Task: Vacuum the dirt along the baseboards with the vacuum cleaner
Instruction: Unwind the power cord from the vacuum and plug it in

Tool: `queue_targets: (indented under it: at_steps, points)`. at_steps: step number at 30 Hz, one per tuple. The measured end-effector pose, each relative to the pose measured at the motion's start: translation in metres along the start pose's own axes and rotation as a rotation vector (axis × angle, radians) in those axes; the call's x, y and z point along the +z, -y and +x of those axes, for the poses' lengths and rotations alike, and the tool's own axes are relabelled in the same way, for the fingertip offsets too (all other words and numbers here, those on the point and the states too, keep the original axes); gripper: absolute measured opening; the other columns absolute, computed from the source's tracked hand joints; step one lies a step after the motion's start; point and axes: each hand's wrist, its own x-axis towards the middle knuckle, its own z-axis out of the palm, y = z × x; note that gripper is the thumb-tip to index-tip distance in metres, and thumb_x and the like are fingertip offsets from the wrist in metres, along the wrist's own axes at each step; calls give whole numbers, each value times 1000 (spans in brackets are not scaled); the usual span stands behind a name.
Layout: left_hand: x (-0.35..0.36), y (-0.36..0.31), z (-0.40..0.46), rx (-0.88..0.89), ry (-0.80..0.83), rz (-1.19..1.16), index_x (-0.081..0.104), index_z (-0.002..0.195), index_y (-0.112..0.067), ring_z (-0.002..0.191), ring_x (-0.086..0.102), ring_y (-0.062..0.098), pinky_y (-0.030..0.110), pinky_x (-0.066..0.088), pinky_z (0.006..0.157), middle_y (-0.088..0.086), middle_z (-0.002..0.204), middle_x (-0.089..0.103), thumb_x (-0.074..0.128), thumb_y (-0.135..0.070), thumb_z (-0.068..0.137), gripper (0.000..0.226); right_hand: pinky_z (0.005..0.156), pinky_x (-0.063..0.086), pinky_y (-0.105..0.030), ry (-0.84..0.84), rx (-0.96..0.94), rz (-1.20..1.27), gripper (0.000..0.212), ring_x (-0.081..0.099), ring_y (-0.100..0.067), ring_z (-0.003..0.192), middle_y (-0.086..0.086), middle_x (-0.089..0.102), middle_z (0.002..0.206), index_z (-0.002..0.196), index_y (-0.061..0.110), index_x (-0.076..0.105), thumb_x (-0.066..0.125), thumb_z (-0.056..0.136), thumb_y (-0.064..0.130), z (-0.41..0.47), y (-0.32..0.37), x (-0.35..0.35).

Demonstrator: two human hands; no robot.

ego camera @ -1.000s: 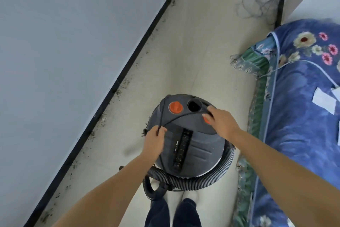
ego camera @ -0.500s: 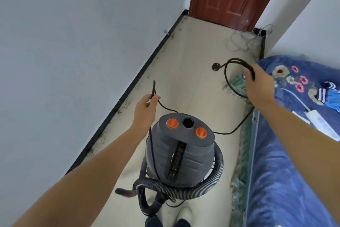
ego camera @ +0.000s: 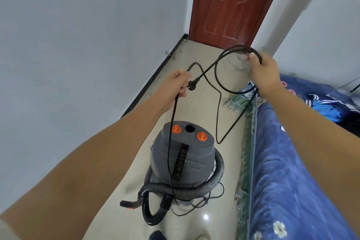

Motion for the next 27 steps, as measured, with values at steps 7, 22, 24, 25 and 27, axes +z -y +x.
queue_targets:
  at_steps: [7,22,24,25,27]
  points:
    - [-15,2,-93,81,-108,-96,59,108,-17,40,18,6,18,14,38,-8,48,26,41,-23,103,20,35,16,-17,448,91,524,24,20,-4,37,10,27,46,85,13,57,42,104,18,-69,61,-1]
    - [-74,83,-392,-411,-129,-179,59,97,-17,40,27,7,18,24,42,-6,53,31,43,-22,100,17,34,16,-17,931,108,602,26,20,-4,36,9,27,46,97,11,60,39,104,23,-285,141,32]
    - [-95,106,-431,-509,-193,-83,60,90,-15,47,40,11,24,39,54,-3,57,43,52,-19,95,11,35,17,-18,1006,91,564,26,22,-5,38,8,30,49,97,13,61,39,105,24,-323,147,44]
    - [-105,119,-451,-579,-229,-52,61,88,-14,52,48,13,27,47,63,-1,62,50,54,-20,94,11,37,18,-18,1037,87,545,26,23,-5,40,7,33,50,98,13,61,39,105,24,-343,149,51]
    - [-124,146,-496,-731,-293,23,64,93,-12,66,59,16,35,52,81,3,75,60,50,-25,96,19,42,23,-20,1095,105,531,26,30,-7,44,7,40,53,99,13,62,39,105,23,-386,155,67]
